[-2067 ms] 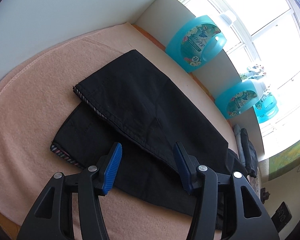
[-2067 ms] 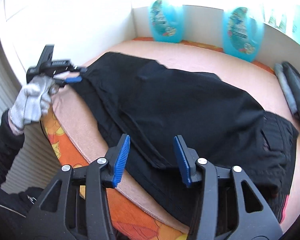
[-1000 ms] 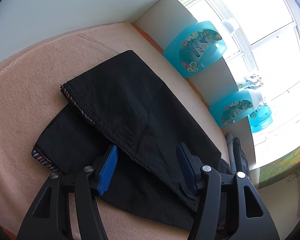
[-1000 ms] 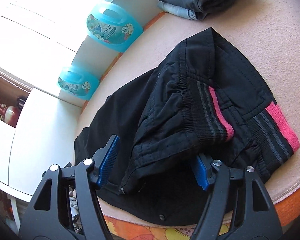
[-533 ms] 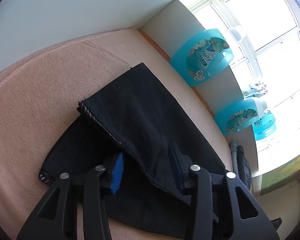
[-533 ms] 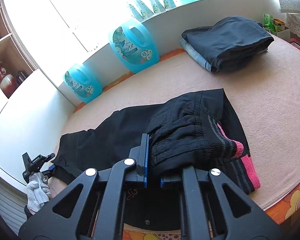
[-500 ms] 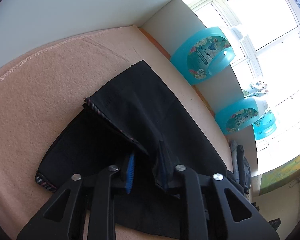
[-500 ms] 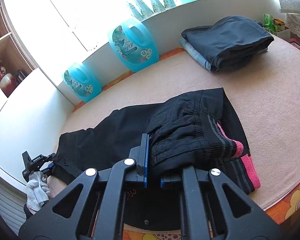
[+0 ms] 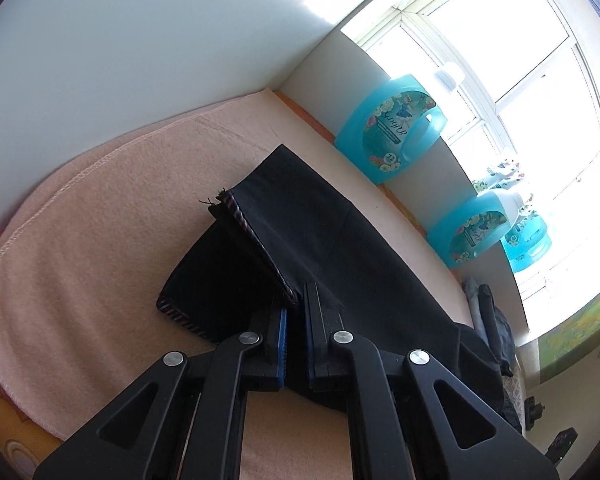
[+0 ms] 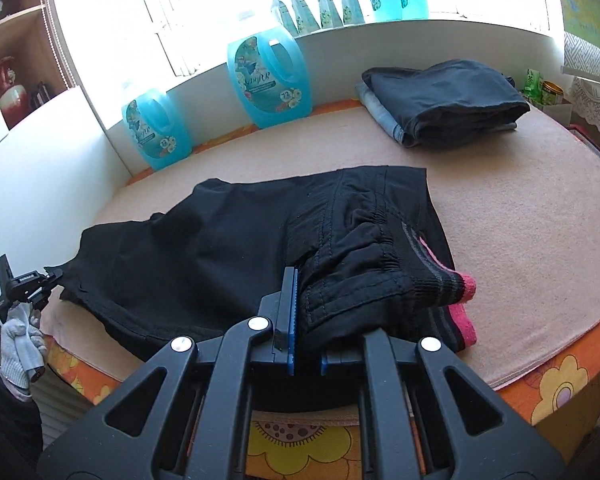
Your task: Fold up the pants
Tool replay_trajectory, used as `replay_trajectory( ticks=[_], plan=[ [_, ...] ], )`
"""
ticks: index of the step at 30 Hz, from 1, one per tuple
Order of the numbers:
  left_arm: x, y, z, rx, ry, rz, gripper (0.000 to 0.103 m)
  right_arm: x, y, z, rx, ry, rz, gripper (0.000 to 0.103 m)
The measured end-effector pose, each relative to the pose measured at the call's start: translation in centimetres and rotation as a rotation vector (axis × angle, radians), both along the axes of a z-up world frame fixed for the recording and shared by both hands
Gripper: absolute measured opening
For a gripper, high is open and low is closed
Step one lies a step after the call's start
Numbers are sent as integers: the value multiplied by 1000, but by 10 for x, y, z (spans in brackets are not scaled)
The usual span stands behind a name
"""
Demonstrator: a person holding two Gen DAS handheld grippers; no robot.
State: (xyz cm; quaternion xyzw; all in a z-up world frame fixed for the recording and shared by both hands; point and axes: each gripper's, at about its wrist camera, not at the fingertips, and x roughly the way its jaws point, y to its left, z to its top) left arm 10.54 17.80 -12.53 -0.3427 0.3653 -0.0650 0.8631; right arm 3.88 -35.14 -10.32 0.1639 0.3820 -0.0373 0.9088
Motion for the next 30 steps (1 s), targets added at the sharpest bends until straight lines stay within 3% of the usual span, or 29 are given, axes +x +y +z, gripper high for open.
replay_trajectory(
  ticks=[3, 5, 7, 9, 13, 15, 16, 19, 21, 23, 28, 30],
  plan=[
    [-2, 5, -12, -8, 36, 9, 6, 1, -7, -18, 51, 52, 7, 9],
    [-2, 6, -15, -13, 46, 7, 6, -1, -14, -20, 63, 51, -4, 17],
    [-2, 5, -13, 1, 44, 5, 6, -7, -25, -18, 96, 29, -42, 33],
    [-1, 4, -12, 10, 42, 1, 6, -13, -40, -18, 159, 15, -78, 39],
    [2, 0, -12, 27, 44, -4, 6, -17, -67, -28, 344, 6, -105, 40],
    [2, 0, -12, 29, 42, -4, 6, -16, -75, -34, 370, -4, -132, 38],
    [2, 0, -12, 28, 42, -3, 6, -15, -75, -34, 356, 1, -151, 26],
    [1, 0, -12, 25, 42, -2, 6, -17, -61, -16, 249, -33, -137, 18],
    [1, 0, -11, 31, 40, 1, 6, -23, -43, 3, 125, -74, -100, 18],
    [0, 0, -11, 38, 38, 1, 6, -27, -37, 8, 88, -72, -98, 17],
    [0, -4, -11, 51, 34, -9, 6, -20, -44, -26, 46, 81, -114, 17],
    [-2, -3, -10, 53, 32, -10, 6, -22, -40, -25, -1, 103, -98, 18]
  ],
)
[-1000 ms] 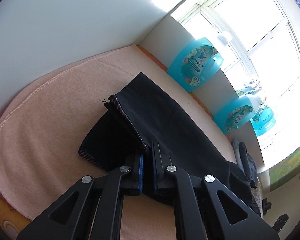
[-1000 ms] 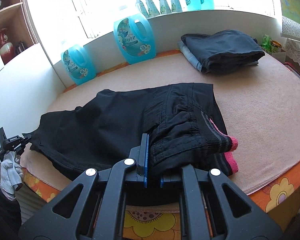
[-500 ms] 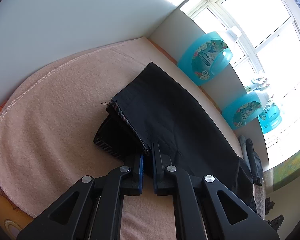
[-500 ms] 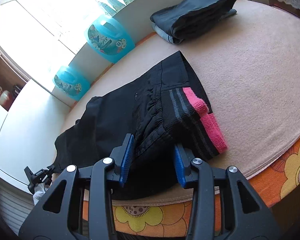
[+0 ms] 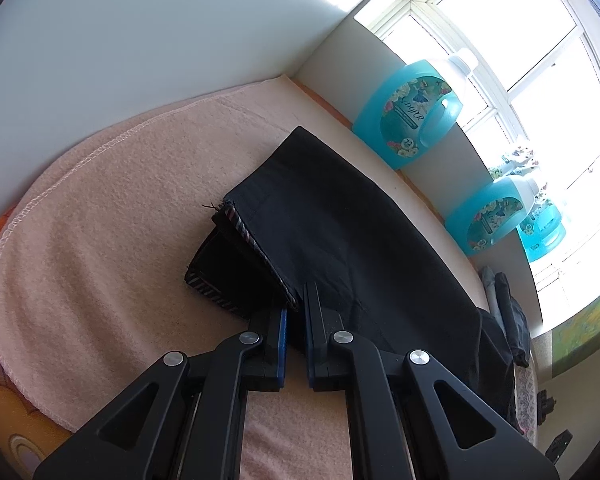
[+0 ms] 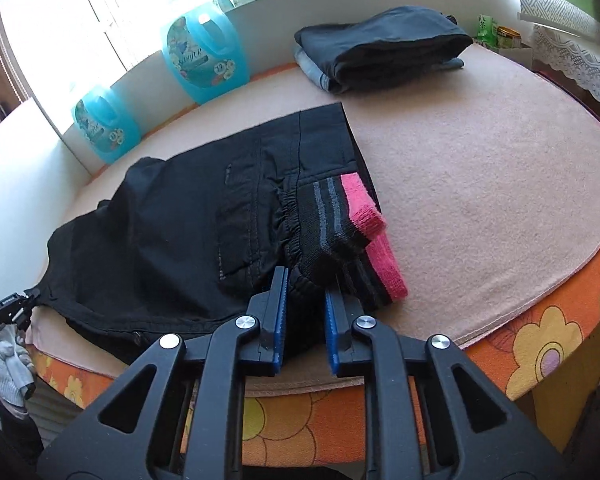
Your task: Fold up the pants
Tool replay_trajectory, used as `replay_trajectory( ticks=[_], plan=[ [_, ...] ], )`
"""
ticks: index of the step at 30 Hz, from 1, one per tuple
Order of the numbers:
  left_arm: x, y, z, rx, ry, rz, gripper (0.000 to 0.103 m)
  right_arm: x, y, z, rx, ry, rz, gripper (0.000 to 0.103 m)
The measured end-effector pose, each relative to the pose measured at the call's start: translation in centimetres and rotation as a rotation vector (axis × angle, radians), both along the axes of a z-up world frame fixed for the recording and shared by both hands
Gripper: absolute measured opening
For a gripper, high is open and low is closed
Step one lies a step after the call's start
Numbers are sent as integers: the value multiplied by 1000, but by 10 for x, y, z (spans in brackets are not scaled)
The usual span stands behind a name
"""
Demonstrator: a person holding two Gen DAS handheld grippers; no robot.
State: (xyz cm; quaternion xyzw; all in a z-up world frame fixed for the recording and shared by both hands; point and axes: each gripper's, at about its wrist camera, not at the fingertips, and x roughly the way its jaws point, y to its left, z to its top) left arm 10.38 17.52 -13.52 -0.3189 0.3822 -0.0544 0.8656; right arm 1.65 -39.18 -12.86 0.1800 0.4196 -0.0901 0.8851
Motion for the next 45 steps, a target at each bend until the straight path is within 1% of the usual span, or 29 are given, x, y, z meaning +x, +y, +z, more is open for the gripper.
replay_trajectory(
  ticks=[1, 5, 7, 9, 11, 13, 16, 18, 20, 22, 26, 27, 28, 29, 30, 31, 34, 36, 37, 38, 40, 41, 42, 45],
  plan=[
    [0, 1, 0, -3, 0, 0, 6, -2, 2, 5, -14, 3, 3, 22],
    [-2, 5, -1, -5, 2, 2, 6, -10, 11, 35, -76, -28, 51, 24],
    [-4, 4, 1, 12, -4, -5, 6, -10, 18, 55, -87, -59, 90, 24],
    [-3, 3, 2, 40, -3, -21, 6, -4, 26, 75, -78, -96, 136, 25],
    [-2, 1, 3, 60, -4, -34, 6, 7, 36, 92, -100, -122, 185, 25],
    [3, -3, 5, 97, -9, -49, 6, 22, 50, 105, -135, -135, 233, 25],
    [10, -5, 6, 111, -2, -66, 6, 54, 70, 118, -159, -150, 340, 25],
    [14, -3, 4, 106, 12, -69, 6, 81, 83, 121, -185, -148, 418, 25],
    [13, -2, 4, 110, 19, -76, 6, 114, 93, 119, -208, -127, 483, 28],
    [9, -3, 6, 136, 15, -85, 7, 148, 103, 110, -190, -87, 566, 34],
    [-1, 2, 10, 148, 30, -75, 16, 215, 124, 80, -178, 12, 688, 37],
    [-4, 4, 12, 156, 30, -67, 21, 231, 129, 72, -170, 38, 719, 43],
    [-7, 6, 14, 171, 32, -56, 27, 244, 133, 63, -173, 60, 740, 50],
    [-10, 7, 17, 186, 32, -45, 30, 256, 137, 54, -175, 79, 754, 54],
    [-13, 9, 19, 199, 32, -33, 34, 268, 140, 44, -166, 108, 768, 60],
    [-16, 11, 21, 210, 30, -19, 34, 279, 142, 33, -149, 146, 782, 65],
    [-20, 13, 27, 226, 17, -3, 34, 302, 145, 3, -88, 237, 798, 66],
    [-16, 9, 31, 237, 6, -17, 34, 307, 147, -9, -52, 258, 805, 66],
    [-12, 6, 32, 247, 4, -28, 34, 307, 148, -12, -27, 258, 812, 62],
    [-7, 1, 32, 260, 0, -40, 34, 306, 149, -13, -5, 250, 818, 56],
    [5, -9, 31, 281, 6, -79, 34, 301, 152, -8, -27, 222, 818, 32],
    [10, -13, 29, 289, 11, -92, 34, 298, 152, -5, -34, 205, 819, 26],
    [14, -17, 26, 292, 18, -103, 34, 293, 151, 0, -33, 182, 818, 16],
    [25, -25, 18, 313, 43, -119, 34, 281, 140, 23, -70, 79, 754, 12]
  ],
)
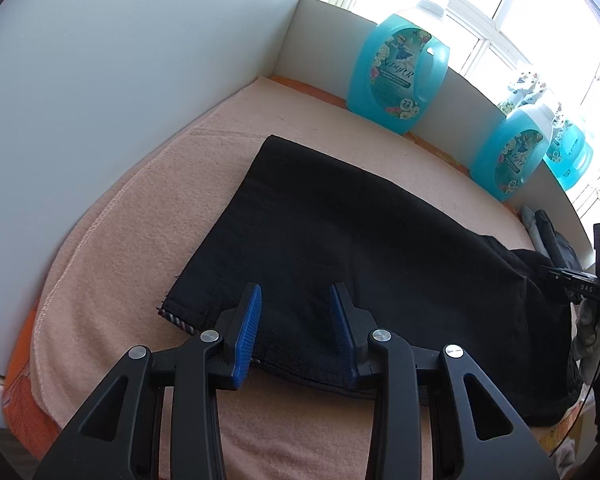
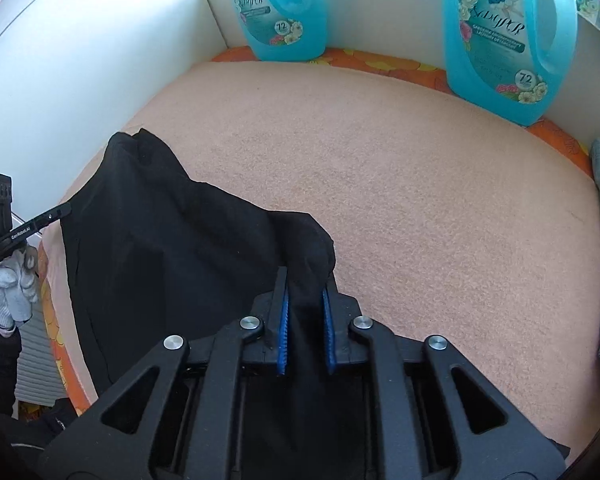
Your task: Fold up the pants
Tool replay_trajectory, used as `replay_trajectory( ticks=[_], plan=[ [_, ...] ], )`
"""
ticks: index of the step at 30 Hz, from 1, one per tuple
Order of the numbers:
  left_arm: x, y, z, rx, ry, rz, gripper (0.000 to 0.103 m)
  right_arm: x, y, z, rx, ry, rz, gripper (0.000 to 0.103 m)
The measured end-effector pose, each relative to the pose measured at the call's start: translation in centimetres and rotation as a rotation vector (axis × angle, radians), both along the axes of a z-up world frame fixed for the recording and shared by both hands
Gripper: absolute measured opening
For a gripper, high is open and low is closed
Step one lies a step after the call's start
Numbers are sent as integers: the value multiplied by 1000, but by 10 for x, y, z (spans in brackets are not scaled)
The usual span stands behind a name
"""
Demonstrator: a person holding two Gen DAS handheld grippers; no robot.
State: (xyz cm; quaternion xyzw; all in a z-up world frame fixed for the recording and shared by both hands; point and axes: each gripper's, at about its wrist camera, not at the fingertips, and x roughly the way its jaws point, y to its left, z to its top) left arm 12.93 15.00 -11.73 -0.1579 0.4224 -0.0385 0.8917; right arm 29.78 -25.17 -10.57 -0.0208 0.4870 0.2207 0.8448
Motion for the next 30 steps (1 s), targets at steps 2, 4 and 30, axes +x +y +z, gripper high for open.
replay_trajectory(
  ticks=[2, 4, 30],
  plan=[
    [5, -4, -5, 7, 15, -11, 34, -6, -6, 10, -20, -62, -34, 11],
    [8, -9, -5, 27, 14, -17, 34, -3, -4, 7, -55, -45, -37, 11],
    [-21, 51, 3, -73, -6, 108, 38, -95, 72, 55, -50, -161, 72, 47]
  ],
)
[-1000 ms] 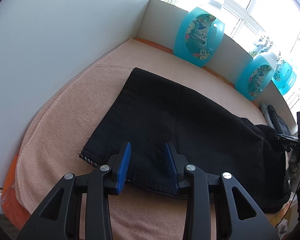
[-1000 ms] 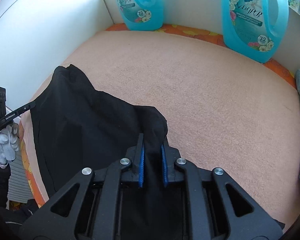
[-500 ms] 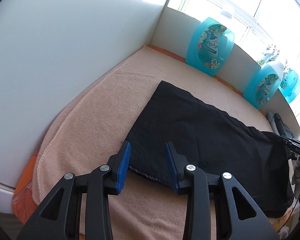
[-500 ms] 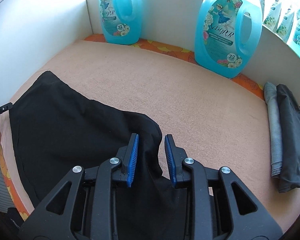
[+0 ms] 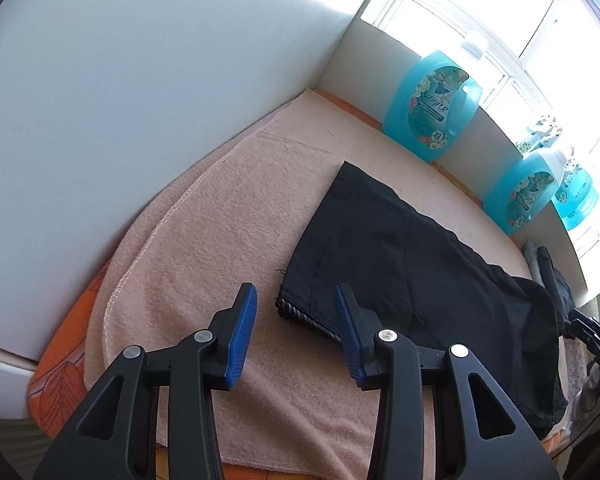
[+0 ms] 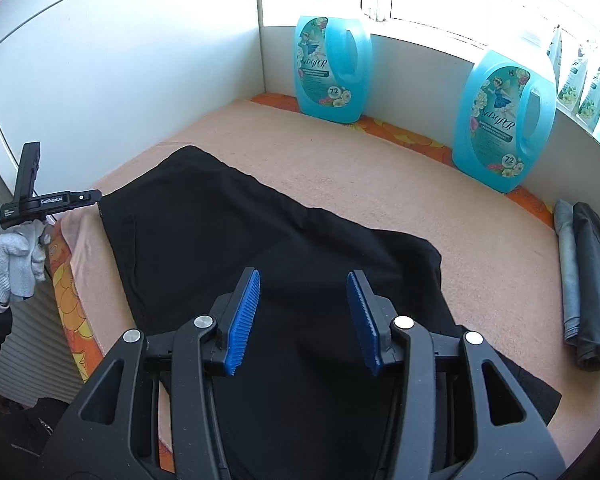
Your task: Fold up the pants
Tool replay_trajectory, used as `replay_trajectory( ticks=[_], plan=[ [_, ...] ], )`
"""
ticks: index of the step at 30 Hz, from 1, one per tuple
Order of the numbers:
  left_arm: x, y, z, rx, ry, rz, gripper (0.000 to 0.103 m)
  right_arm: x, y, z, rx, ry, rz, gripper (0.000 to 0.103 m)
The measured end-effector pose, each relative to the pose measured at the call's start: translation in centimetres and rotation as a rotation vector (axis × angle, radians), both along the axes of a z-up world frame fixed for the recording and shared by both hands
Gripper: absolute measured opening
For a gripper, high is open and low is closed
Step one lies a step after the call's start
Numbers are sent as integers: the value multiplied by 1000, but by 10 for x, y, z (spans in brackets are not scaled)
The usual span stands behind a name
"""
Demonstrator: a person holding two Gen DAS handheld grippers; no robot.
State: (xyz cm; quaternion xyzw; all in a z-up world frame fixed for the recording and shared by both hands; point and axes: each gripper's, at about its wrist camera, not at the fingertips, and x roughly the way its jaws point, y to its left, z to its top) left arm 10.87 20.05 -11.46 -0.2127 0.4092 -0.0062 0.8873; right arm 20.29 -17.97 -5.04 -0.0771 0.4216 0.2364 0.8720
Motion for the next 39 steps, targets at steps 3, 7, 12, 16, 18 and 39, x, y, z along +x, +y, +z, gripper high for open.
replay_trajectory(
  ticks=[3, 7, 12, 16, 18, 39],
  plan=[
    [3, -6, -5, 51, 16, 2, 39, -13, 15, -2, 15, 22, 45, 47],
    [1, -7, -7, 35, 0, 16, 43, -13, 43, 3, 32, 32, 106, 47],
    [2, -22, -7, 71, -31, -29, 38, 12, 84, 10, 103, 83, 150, 48],
    [-1, -16, -5, 50, -79, -10, 27, 51, 137, 6, 153, 198, 186, 55],
    [-3, -13, -4, 25, -99, -13, 26, 75, 169, -3, 170, 275, 203, 55],
    [2, -27, -5, 45, -119, -143, 25, 135, 368, -92, -62, 522, 270, 55]
  ],
)
